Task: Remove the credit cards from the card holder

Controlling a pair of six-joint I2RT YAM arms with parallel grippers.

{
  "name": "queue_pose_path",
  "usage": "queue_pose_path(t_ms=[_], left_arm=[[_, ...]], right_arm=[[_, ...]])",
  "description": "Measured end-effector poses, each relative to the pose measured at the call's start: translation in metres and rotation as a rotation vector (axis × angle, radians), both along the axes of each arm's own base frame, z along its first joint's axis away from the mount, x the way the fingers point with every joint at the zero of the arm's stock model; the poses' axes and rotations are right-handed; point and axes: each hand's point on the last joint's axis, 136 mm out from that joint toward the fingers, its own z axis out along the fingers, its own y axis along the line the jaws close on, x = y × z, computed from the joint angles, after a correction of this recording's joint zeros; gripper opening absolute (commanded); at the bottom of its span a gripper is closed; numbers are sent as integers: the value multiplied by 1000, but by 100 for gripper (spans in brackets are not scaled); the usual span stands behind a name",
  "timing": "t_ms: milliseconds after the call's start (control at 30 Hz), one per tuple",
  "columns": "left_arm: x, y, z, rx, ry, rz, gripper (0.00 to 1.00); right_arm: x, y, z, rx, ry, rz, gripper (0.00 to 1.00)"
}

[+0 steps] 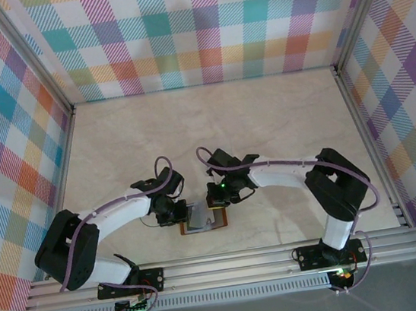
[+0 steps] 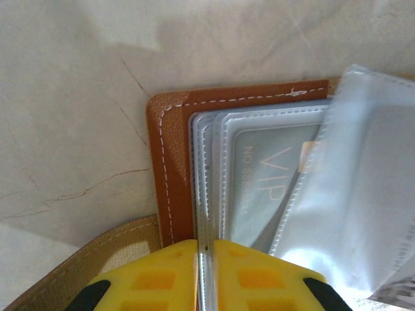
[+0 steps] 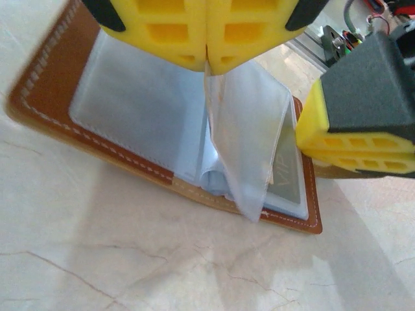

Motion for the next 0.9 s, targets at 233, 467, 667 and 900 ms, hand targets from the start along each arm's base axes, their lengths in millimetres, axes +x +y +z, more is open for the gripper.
queue_pose_path(t_ms=[233, 467, 667, 900], left_arm=[[6, -2, 16, -29, -64, 9, 19], [12, 1, 26, -30, -119, 19, 20], [14, 3, 28, -26, -137, 23, 20], [15, 4, 28, -20, -141, 24, 20]], right_arm=[[14, -10, 42, -33, -146, 53, 5], [44, -29, 72, -139, -380, 218, 0], [71, -38, 104, -214, -603, 512, 0], [125, -40, 114, -321, -701, 798, 0]])
